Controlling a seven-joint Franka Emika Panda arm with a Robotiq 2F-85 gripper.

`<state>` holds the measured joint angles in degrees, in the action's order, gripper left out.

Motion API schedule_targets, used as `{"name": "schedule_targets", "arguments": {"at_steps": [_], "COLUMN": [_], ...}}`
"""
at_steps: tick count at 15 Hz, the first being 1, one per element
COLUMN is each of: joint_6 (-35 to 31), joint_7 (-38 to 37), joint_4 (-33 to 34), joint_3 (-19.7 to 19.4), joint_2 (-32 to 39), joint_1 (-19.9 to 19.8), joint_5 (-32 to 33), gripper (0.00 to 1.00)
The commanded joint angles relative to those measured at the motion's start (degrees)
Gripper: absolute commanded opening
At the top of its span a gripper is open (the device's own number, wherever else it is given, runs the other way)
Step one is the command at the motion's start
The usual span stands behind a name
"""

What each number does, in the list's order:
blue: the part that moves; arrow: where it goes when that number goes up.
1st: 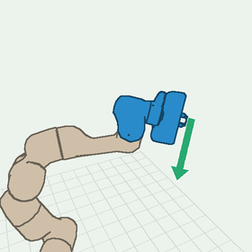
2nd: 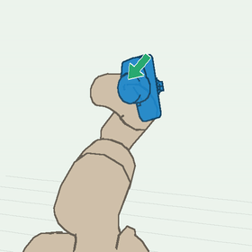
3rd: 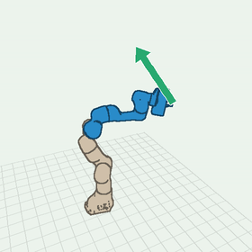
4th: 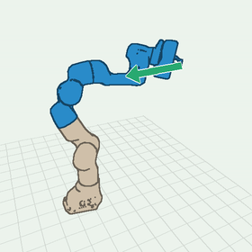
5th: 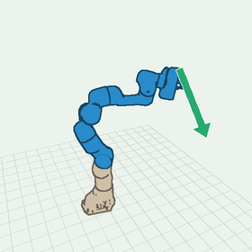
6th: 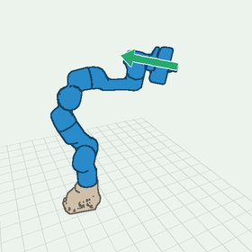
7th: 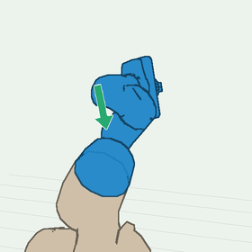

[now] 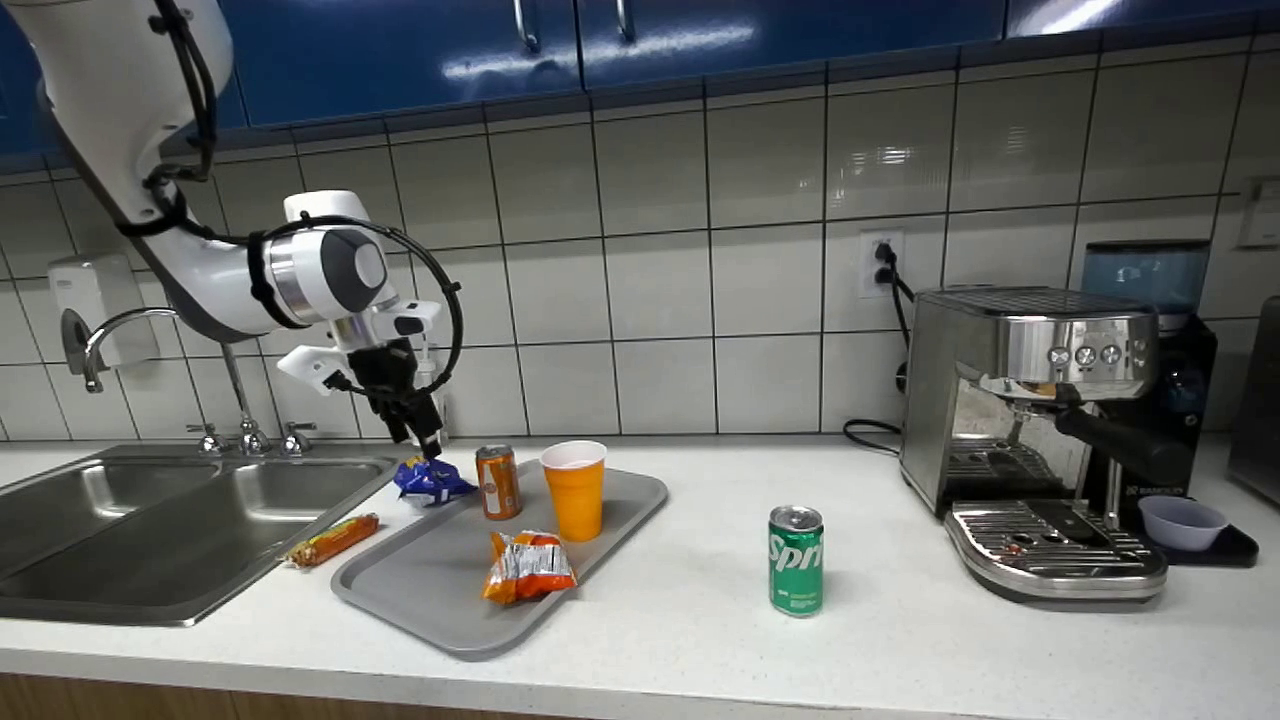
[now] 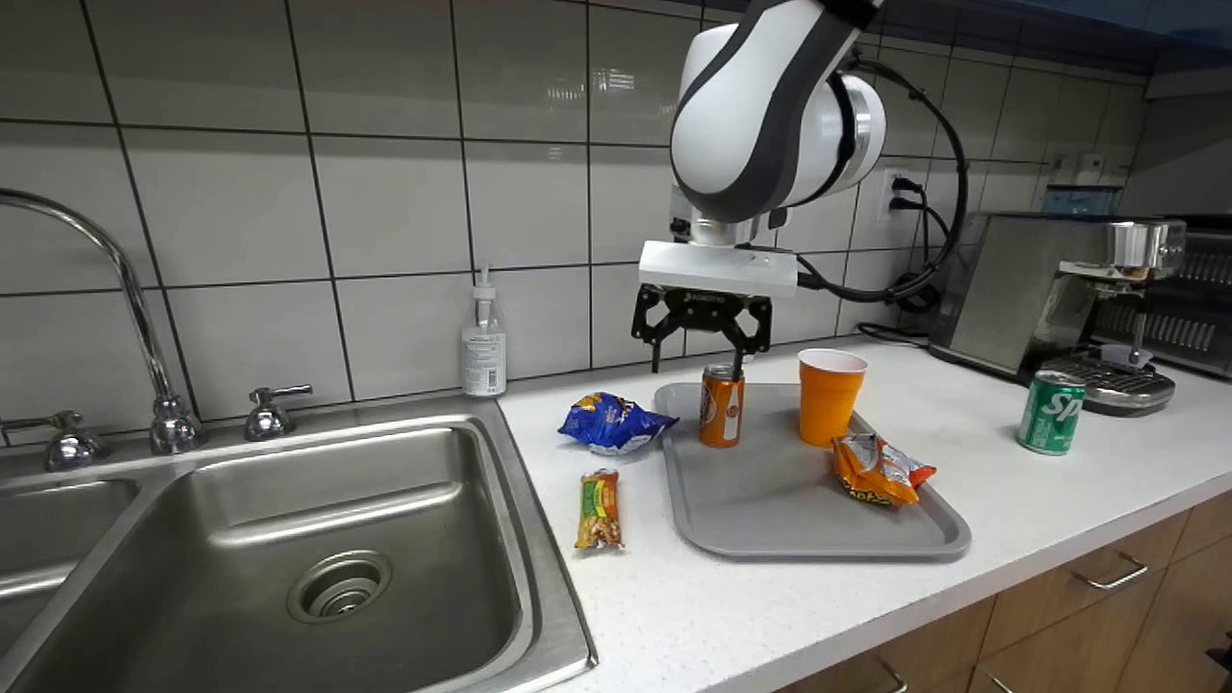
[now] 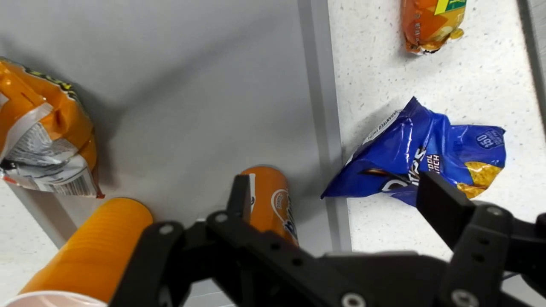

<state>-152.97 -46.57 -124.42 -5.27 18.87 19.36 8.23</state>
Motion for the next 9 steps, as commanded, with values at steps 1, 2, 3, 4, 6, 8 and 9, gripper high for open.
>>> {"name": "schedule_targets", "arguments": {"at_steps": [1, 2, 3, 4, 6, 8, 9], "joint_6": [0.83, 0.93, 1.00, 0.90, 0.84, 0.88, 0.90], "joint_7": [-7.15, -8.56, -9.63, -10.56, -11.69, -11.89, -11.67], "joint_4": [-2.47, -2.46, -2.49, -2.43, -2.28, -2.01, -1.87], "joint_3": [-0.02, 0.24, 0.46, 0.75, 1.35, 2.18, 2.62], "joint_2": [-2.44, -2.24, -2.07, -1.78, -1.34, -0.87, -0.60], "joint_1": [1.95, 2.33, 2.67, 2.95, 3.37, 3.57, 3.57], "joint_5": [3.73, 4.24, 4.68, 5.00, 5.37, 5.32, 5.17], "gripper": [1.00, 1.00, 1.00, 1.00, 1.00, 1.00, 1.00]}}
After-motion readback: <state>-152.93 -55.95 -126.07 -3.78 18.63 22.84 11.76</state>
